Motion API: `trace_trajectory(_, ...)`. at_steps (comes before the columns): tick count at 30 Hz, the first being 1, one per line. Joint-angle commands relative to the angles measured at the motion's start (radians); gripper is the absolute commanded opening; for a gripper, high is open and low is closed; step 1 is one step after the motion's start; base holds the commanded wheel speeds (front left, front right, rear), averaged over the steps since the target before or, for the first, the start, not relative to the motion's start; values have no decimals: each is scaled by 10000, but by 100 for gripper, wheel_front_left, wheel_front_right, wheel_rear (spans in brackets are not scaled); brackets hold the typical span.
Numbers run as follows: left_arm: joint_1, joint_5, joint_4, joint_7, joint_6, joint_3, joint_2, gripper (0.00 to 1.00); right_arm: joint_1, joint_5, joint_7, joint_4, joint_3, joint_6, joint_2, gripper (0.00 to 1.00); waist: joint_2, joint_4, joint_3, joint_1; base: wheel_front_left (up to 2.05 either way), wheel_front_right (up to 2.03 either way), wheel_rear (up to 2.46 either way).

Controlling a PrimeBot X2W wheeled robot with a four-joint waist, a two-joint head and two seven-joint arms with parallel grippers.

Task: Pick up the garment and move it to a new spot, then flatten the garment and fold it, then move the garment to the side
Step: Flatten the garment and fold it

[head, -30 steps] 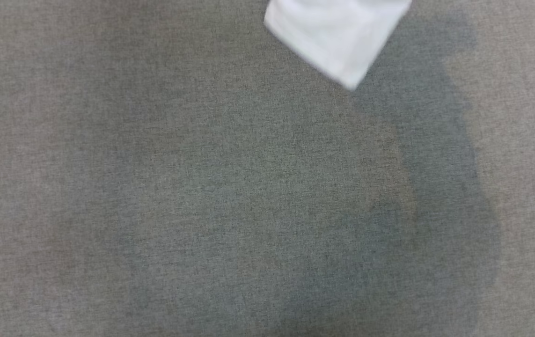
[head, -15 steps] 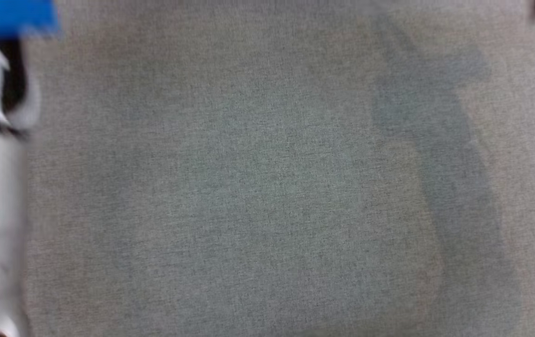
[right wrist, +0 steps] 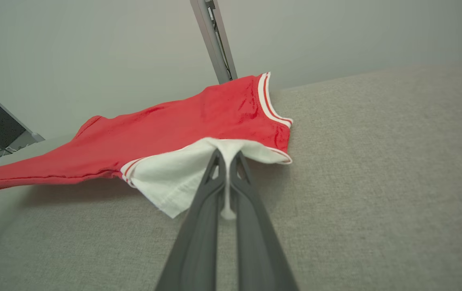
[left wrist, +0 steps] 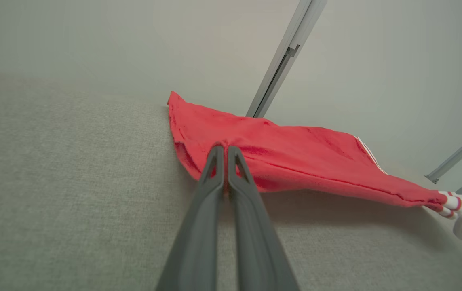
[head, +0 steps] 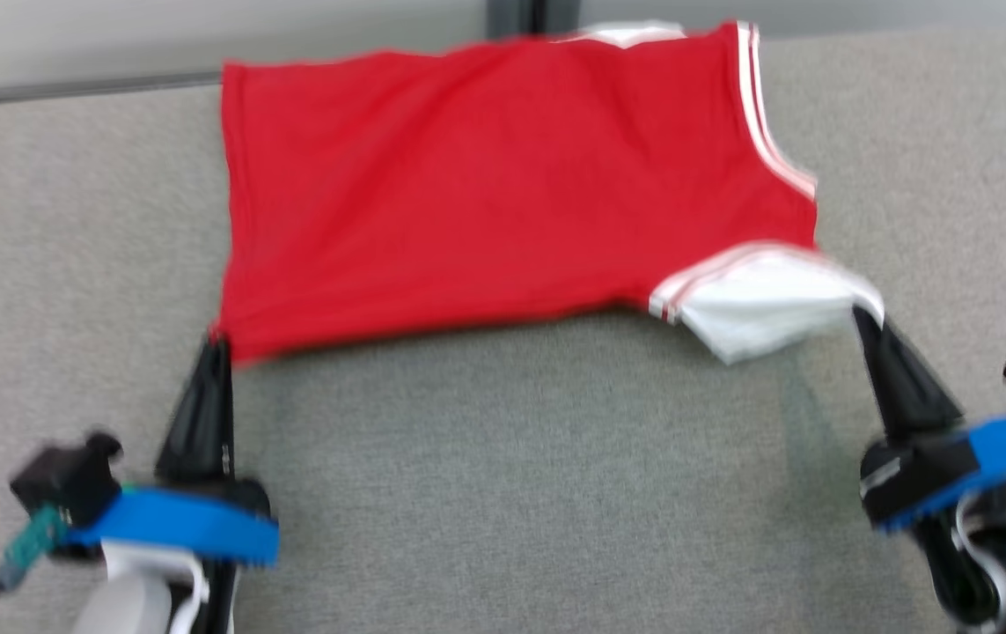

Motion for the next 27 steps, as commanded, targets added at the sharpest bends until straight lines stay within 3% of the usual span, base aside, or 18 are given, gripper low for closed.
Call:
trace_trajectory(1,468,-122,-208,117,-6,-27,61,0,558,-135,456,-360,-274,1,209,0,-1,-74,-334,3,0,0,0)
trace_trajectory(9,2761,-815,-1792,1457,522,-156,201,0,3243,-804,4216,-2581,-1888,3,1644,0,-1,338,-1165,3,0,0,0)
trace_trajectory(16,3786,-706,-2959,2344,1064,-185,783,0,5066,-496,7191,-4359,-2619,1,1935,0,-1,451,-1383,3,0,0,0)
trace_trajectory(20,4072,-545,-3302,2601,1408,-54,1057,0,5746,-58,7993,-4901,-2778,1,1929,0,-1,407,-1443,3,0,0,0)
trace_trajectory(27,4286,-542,-3892,3004,1646,-161,1175,0,5372,-508,7778,-5430,-2896,3,1931,0,-1,315,-1382,3,0,0,0)
